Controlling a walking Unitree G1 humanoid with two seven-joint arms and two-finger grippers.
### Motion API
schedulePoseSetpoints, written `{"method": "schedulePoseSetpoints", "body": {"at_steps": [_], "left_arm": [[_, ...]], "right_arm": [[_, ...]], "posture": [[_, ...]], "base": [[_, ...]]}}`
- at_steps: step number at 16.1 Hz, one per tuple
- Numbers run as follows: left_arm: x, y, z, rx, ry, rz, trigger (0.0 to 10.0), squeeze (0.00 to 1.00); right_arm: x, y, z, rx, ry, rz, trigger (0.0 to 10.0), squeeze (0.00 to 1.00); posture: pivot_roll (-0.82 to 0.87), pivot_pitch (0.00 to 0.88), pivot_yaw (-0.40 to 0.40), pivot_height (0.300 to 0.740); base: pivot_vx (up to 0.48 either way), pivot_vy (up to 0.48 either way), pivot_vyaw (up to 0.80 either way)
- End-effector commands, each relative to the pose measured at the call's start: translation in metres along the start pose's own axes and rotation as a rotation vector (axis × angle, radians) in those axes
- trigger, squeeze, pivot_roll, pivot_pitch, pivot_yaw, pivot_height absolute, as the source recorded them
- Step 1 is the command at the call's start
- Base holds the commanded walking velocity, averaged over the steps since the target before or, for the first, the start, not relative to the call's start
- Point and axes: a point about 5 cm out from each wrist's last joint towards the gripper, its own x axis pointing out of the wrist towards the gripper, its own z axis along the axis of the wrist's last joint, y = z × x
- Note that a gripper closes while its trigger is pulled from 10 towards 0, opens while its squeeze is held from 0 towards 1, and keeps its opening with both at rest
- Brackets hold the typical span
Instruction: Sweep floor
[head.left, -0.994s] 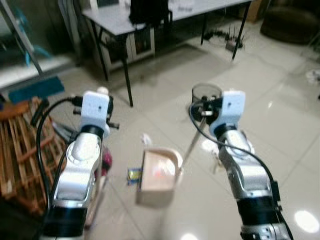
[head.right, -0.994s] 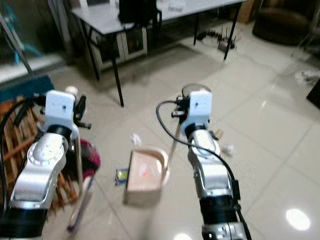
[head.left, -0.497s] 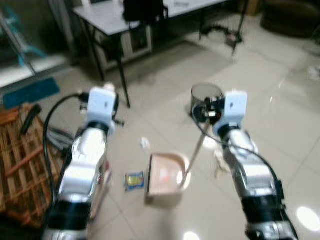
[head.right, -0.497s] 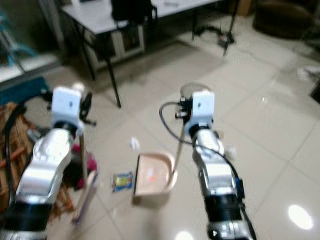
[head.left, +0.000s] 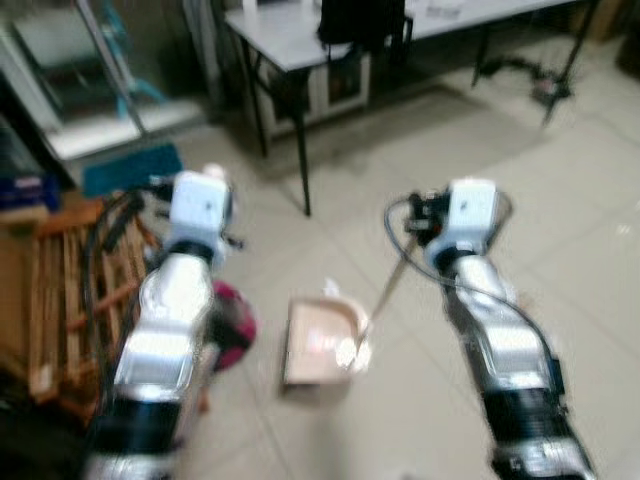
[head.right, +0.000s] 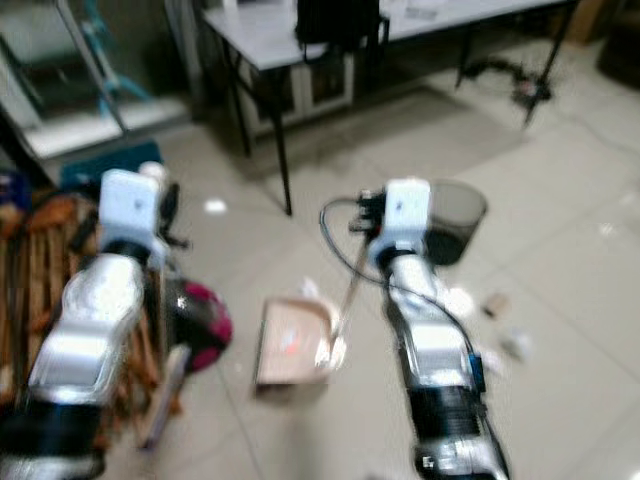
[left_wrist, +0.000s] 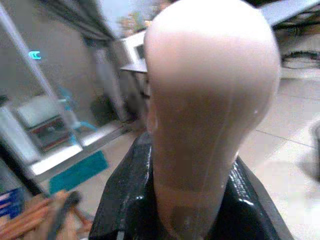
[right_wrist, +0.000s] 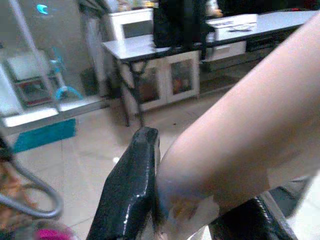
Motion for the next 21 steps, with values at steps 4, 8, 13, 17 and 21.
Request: {"method": "schedulePoseSetpoints", "body": {"at_steps": [4,8,13,17,21], "left_arm": [[0.001,0.006,0.006,0.019,-0.039,0.005,10.0,0.00],[0.000,0.005,0.002,0.014,-0.032,-0.003,10.0,0.00],[-0.002,0.003,-0.006,-0.007,-0.016,-0.007,10.0,0.00],[-0.005,0.004,-0.021,-0.073,0.031,0.033,10.0,0.00],[-0.012,0.008,-0.035,-0.061,-0.008,0.099,10.0,0.00]], "right_arm": [[-0.002,0.002,0.010,-0.058,-0.060,0.005,10.0,0.00],[-0.004,-0.002,0.006,-0.126,-0.060,0.012,10.0,0.00],[-0.006,-0.006,-0.001,-0.101,-0.036,0.006,10.0,0.00],[-0.003,-0.009,-0.009,-0.203,-0.016,0.048,10.0,0.00],[0.000,-0.010,-0.013,-0.214,-0.015,0.058,10.0,0.00]], "posture": [[-0.02,0.000,0.067,0.740],[-0.03,0.000,0.071,0.740],[-0.03,0.000,0.073,0.740],[-0.03,0.000,0.073,0.740],[-0.03,0.000,0.053,0.740]], "base": [[0.359,0.000,0.00],[0.355,0.000,0.00],[0.352,0.000,0.00],[0.085,0.000,0.00],[0.000,0.000,0.00]]}}
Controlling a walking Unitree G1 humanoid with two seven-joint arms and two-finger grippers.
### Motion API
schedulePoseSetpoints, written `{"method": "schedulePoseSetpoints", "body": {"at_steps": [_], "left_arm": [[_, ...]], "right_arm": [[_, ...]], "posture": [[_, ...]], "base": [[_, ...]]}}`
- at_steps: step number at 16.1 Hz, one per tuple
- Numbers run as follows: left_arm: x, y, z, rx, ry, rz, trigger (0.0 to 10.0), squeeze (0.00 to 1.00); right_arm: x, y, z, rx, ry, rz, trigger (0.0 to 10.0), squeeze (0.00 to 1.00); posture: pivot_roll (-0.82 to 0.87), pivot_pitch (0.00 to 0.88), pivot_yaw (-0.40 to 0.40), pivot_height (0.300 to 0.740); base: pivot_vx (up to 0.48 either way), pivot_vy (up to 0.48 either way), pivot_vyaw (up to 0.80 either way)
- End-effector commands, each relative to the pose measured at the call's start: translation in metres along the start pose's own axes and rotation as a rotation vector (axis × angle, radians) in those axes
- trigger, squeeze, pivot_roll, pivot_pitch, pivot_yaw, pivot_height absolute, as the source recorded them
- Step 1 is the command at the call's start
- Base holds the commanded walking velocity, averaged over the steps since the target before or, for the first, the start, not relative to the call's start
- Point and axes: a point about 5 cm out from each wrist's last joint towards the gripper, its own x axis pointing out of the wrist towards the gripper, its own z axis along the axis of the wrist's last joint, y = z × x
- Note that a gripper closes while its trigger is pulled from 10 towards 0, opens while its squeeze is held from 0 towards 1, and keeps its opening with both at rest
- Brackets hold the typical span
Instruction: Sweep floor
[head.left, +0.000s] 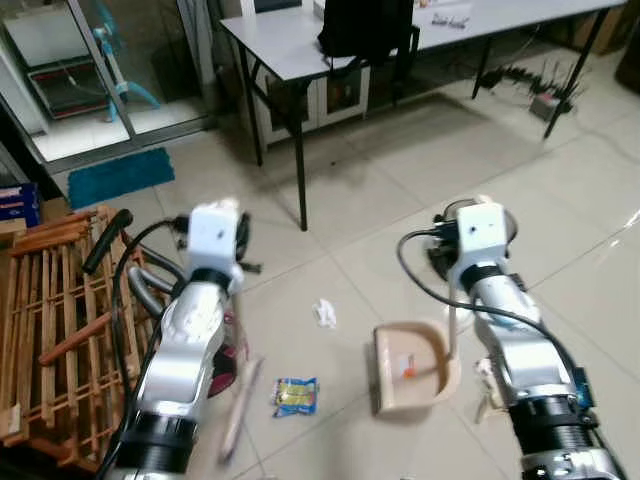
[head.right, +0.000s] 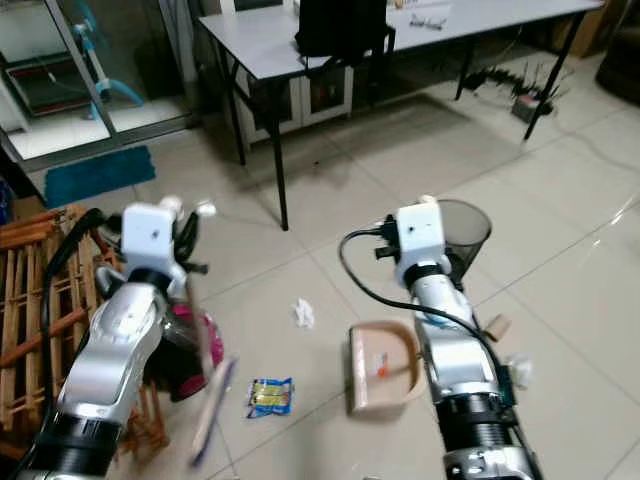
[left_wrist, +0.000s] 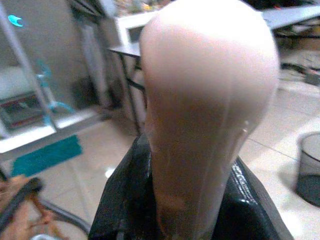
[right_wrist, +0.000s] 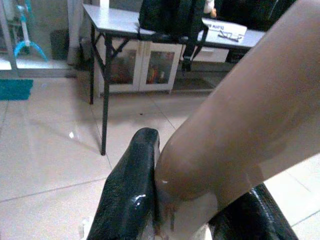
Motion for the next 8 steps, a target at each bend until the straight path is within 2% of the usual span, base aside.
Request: {"method": "schedulePoseSetpoints", "body": {"at_steps": [1,2,5,8], "left_arm": [[0.001,0.008,0.006,0.048,-0.082,0.046,10.0,0.00],[0.000,0.008,0.002,0.067,-0.088,0.047,10.0,0.00],[0.003,0.009,-0.005,0.034,-0.099,0.080,10.0,0.00],[0.006,0.001,-0.012,0.019,-0.129,0.074,10.0,0.00]], "right_arm": [[0.005,0.004,0.011,0.005,-0.064,0.027,10.0,0.00],[0.006,0.004,0.008,-0.001,-0.057,0.033,10.0,0.00],[0.010,0.008,0.000,-0.034,-0.039,0.036,10.0,0.00],[0.013,0.016,-0.007,-0.053,-0.021,0.050,10.0,0.00]], "posture": [[-0.03,0.000,0.053,0.740],[-0.03,0.000,0.051,0.740],[-0.03,0.049,0.051,0.740],[-0.03,0.108,0.051,0.740]], "base": [[0.000,0.000,0.00],[0.000,0.000,0.00],[0.000,0.000,0.00],[0.000,0.000,0.00]]}}
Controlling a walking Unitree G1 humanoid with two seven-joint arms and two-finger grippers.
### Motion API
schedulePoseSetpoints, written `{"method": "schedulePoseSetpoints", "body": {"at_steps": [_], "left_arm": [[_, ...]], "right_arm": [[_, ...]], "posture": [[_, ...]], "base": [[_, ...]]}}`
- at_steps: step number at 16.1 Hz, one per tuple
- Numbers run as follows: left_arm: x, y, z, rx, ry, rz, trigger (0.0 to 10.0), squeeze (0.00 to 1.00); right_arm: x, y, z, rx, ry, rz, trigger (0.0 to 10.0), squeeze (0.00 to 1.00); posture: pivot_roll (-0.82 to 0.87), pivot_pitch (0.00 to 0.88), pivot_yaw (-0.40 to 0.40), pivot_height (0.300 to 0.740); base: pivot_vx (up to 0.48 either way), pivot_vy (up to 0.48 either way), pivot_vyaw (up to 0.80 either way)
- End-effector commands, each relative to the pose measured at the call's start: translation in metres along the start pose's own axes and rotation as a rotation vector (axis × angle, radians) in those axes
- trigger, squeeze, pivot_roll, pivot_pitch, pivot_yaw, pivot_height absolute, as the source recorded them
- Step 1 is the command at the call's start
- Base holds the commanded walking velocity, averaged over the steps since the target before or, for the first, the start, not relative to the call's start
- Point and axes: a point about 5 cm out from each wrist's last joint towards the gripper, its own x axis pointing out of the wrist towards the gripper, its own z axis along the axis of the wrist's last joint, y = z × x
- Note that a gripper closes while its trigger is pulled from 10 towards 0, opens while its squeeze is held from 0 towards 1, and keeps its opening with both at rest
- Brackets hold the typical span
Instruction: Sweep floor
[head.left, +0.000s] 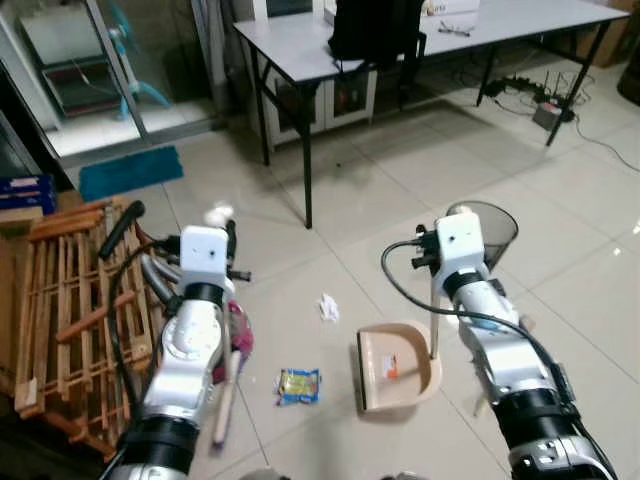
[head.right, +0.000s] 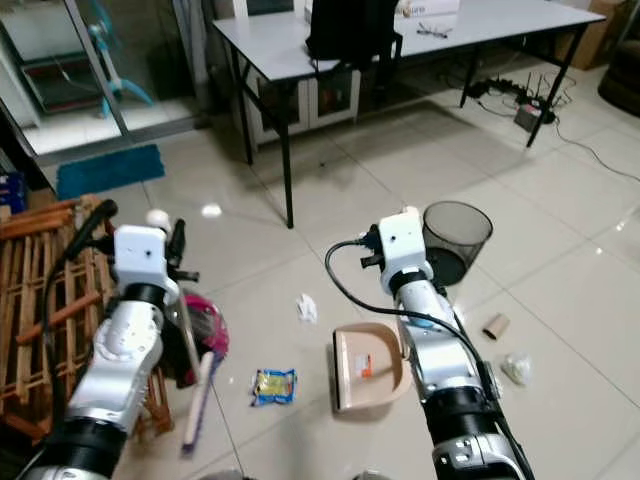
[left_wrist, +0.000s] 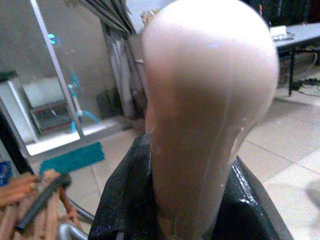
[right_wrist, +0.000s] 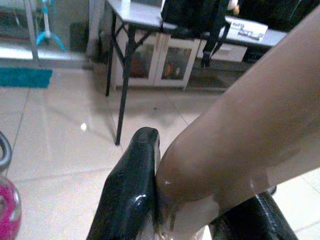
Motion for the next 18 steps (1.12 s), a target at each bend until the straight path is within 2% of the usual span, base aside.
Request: {"method": "schedulePoseSetpoints", "body": {"at_steps": [1,4,9,13,17,18], "left_arm": [[0.008,-0.002,0.008,0.008,-0.054,0.002,10.0,0.00],[0.014,-0.009,0.004,0.015,-0.054,-0.025,10.0,0.00],[0.029,-0.020,0.000,0.024,-0.037,-0.057,10.0,0.00],[0.046,-0.040,0.017,-0.029,-0.080,-0.111,10.0,0.00],[0.054,-0.056,0.030,-0.049,-0.120,-0.178,10.0,0.00],[0.055,-0.065,0.034,-0.062,-0.133,-0.243,10.0,0.00]], "right_arm": [[0.007,0.007,0.009,-0.027,-0.046,0.022,10.0,0.00],[0.013,0.018,0.005,-0.029,-0.032,0.041,10.0,0.00],[0.017,0.041,-0.006,0.027,0.007,0.021,10.0,0.00],[0.018,0.052,-0.007,0.031,0.009,-0.038,10.0,0.00],[0.016,0.060,-0.012,0.009,0.024,-0.077,10.0,0.00],[0.014,0.063,-0.013,0.012,0.027,-0.069,10.0,0.00]], "posture": [[-0.03,0.139,0.052,0.740],[-0.03,0.185,0.057,0.740],[-0.04,0.232,0.066,0.740],[-0.05,0.247,0.072,0.740],[-0.06,0.250,0.072,0.740],[-0.06,0.252,0.073,0.740]], "base": [[0.000,0.000,0.00],[0.000,0.000,0.00],[0.000,0.000,0.00],[0.000,0.000,0.00],[0.000,0.000,0.00],[0.000,0.000,0.00]]}}
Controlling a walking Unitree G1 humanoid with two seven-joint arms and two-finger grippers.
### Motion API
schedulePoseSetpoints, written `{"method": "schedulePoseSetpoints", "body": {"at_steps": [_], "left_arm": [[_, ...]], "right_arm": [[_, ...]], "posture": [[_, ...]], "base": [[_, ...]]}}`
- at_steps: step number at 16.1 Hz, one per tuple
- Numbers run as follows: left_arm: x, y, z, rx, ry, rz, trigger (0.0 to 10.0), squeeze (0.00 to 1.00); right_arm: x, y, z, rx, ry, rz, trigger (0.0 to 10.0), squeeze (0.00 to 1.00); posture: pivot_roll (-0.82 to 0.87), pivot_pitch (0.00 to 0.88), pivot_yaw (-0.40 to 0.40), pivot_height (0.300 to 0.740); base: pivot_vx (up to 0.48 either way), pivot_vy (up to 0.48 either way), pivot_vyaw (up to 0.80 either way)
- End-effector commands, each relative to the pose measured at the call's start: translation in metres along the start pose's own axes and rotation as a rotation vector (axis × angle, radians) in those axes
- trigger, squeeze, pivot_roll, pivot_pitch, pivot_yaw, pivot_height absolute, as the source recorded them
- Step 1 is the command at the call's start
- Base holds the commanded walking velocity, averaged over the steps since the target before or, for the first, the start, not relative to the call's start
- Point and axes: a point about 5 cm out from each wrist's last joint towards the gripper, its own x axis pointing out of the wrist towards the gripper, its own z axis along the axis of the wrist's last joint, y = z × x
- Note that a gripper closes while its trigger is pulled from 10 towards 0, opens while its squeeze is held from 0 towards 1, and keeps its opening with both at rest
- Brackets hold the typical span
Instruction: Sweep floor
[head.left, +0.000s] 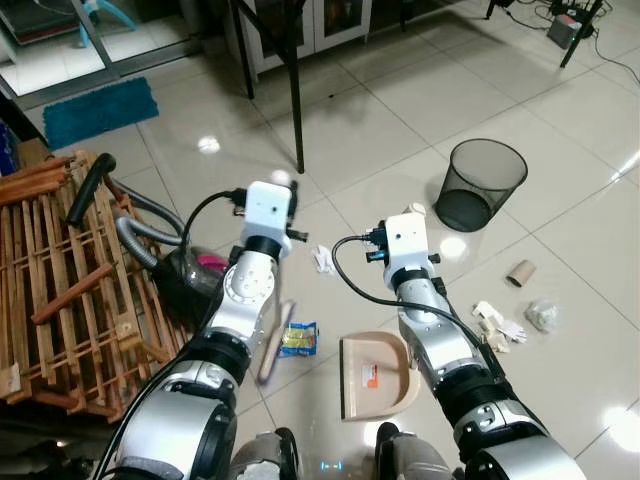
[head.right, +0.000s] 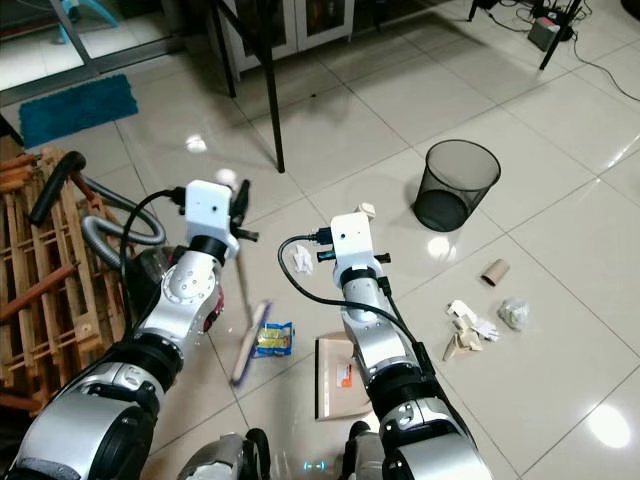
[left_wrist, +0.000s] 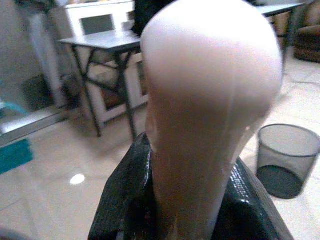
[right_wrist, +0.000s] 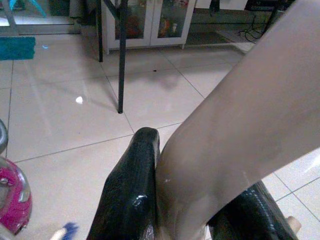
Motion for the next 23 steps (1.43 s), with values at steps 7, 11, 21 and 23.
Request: {"method": "schedulePoseSetpoints", "body": {"at_steps": [7,11,21,23], "left_arm": [[-0.017,-0.056,-0.015,-0.042,0.050,-0.458,10.0,0.00],[-0.012,-0.067,0.002,-0.163,-0.034,-0.563,10.0,0.00],[0.025,-0.009,0.061,0.043,-0.239,-0.528,10.0,0.00],[0.025,0.001,0.056,0.018,-0.217,-0.440,10.0,0.00]], "right_arm": [[-0.009,0.009,-0.022,-0.022,0.083,0.024,10.0,0.00],[-0.011,0.010,-0.025,-0.013,0.091,0.036,10.0,0.00],[-0.016,-0.003,-0.034,0.015,0.110,-0.005,10.0,0.00],[-0.016,-0.001,-0.034,0.017,0.112,-0.002,10.0,0.00]], "posture": [[-0.06,0.245,0.067,0.740],[-0.05,0.248,0.066,0.740],[-0.05,0.235,0.069,0.740],[-0.06,0.227,0.064,0.740]], "base": [[0.000,0.000,0.00],[0.000,0.000,0.00],[0.000,0.000,0.00],[0.000,0.000,0.00]]}}
